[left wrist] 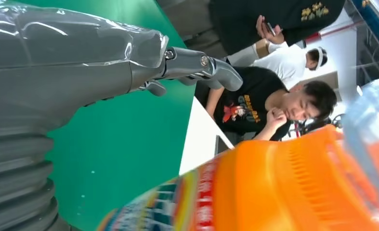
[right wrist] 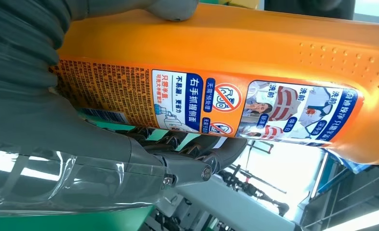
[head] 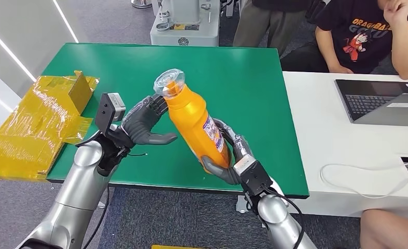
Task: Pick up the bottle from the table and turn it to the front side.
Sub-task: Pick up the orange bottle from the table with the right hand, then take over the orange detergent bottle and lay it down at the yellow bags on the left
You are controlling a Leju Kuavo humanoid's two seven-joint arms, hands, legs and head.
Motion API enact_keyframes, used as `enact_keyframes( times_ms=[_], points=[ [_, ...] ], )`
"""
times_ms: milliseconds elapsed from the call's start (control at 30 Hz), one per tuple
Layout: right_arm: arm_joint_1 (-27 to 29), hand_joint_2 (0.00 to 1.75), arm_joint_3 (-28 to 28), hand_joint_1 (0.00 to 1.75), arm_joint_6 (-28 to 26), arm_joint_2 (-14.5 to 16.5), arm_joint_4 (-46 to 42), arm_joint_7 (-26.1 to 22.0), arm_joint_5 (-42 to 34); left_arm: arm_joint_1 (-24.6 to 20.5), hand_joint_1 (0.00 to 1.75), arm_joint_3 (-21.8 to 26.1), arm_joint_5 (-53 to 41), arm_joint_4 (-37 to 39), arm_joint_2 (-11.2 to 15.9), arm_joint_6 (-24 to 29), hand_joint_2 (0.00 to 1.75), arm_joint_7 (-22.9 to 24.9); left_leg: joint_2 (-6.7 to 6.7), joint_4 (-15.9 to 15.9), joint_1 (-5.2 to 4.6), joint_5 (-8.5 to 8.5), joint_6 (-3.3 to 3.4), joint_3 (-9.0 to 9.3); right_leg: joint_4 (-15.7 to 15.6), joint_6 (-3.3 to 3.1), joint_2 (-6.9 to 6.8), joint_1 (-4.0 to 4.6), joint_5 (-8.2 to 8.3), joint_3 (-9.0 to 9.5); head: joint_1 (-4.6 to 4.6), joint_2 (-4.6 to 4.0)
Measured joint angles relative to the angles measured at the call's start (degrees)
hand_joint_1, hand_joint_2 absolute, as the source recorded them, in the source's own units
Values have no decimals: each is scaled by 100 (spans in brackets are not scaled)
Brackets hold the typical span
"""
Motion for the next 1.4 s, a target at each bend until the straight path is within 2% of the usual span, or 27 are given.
enact_keyframes(
  times_ms=[300,533,733,1133,1400],
  points=[
    [124,175,-36,175,-59,-97,-184,21,62,-9,0,-58,-27,325,293,-94,175,-170,1,0,0,0,0,0,1,0,3,0,0,-1,0,0],
    [176,175,-89,175,-185,-154,-239,85,302,286,0,-58,-208,121,384,347,175,-260,1,0,0,0,0,-1,0,0,2,0,0,0,0,0],
    [152,175,-161,175,-177,-166,-195,94,480,577,0,-58,-312,-545,388,886,175,-83,0,-1,0,0,0,-3,0,0,0,0,0,0,0,0],
    [118,175,-174,175,-205,-166,-67,78,545,748,0,-58,-360,-1019,385,1065,175,-89,0,-1,0,0,0,-3,1,0,-1,0,0,0,-1,0],
    [73,175,-403,175,-697,-238,77,62,684,643,0,-107,-344,-1253,216,1429,175,-76,-3,2,-1,0,0,-3,-3,0,-5,-1,1,0,1,0]
  ],
)
